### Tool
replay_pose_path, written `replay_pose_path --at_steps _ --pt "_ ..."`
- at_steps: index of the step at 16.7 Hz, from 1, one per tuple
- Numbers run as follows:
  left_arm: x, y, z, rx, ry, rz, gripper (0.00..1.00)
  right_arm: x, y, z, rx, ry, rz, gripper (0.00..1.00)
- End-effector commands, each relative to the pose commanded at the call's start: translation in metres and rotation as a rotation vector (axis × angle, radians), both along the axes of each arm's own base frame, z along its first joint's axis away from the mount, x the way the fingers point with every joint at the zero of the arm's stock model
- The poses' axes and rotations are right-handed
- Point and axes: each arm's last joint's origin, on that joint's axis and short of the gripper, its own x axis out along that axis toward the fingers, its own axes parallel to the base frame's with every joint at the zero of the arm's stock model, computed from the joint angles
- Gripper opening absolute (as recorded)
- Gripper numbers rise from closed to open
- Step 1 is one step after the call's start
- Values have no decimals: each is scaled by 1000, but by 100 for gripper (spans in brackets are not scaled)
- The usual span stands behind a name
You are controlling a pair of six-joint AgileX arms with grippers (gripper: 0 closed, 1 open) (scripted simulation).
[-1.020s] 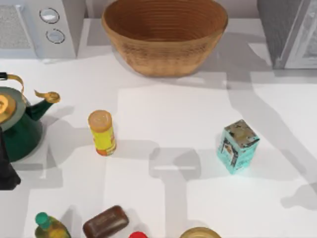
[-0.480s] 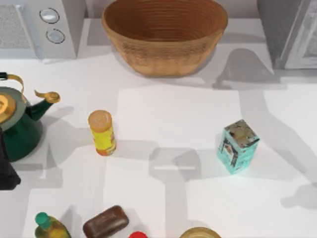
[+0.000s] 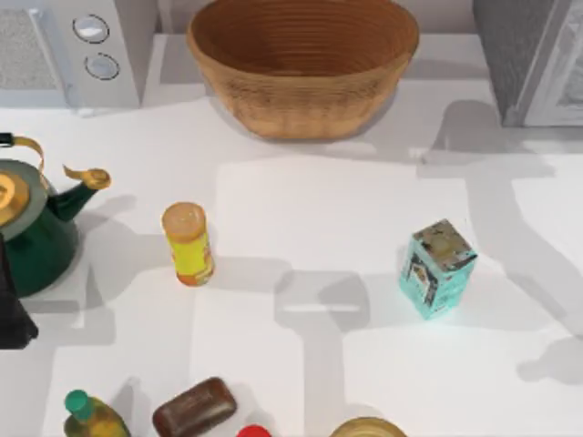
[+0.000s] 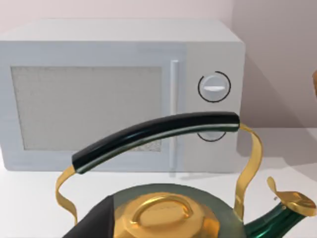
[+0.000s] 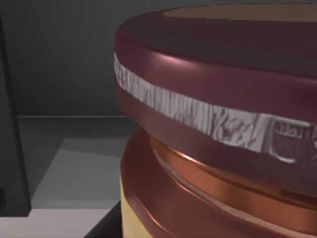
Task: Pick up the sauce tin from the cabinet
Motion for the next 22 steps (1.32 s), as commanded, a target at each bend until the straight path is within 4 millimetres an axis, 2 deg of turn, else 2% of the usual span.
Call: replay_pose_path --at_steps 3,7,12,17,20,22 --pt "0 0 0 0 0 0 100 -7 -20 -29 -2 1 0 0" --pt "0 0 0 0 0 0 100 -19 -46 -87 -2 2 1 0" --pt "0 0 0 0 0 0 100 -35 -72 -185 0 1 6 0" --pt "0 0 0 0 0 0 100 -38 -87 -299 -2 32 11 0" --pt "0 0 0 0 0 0 100 -37 -93 -347 1 29 15 0" --pt "0 0 0 0 0 0 100 -37 -95 -367 3 19 16 0"
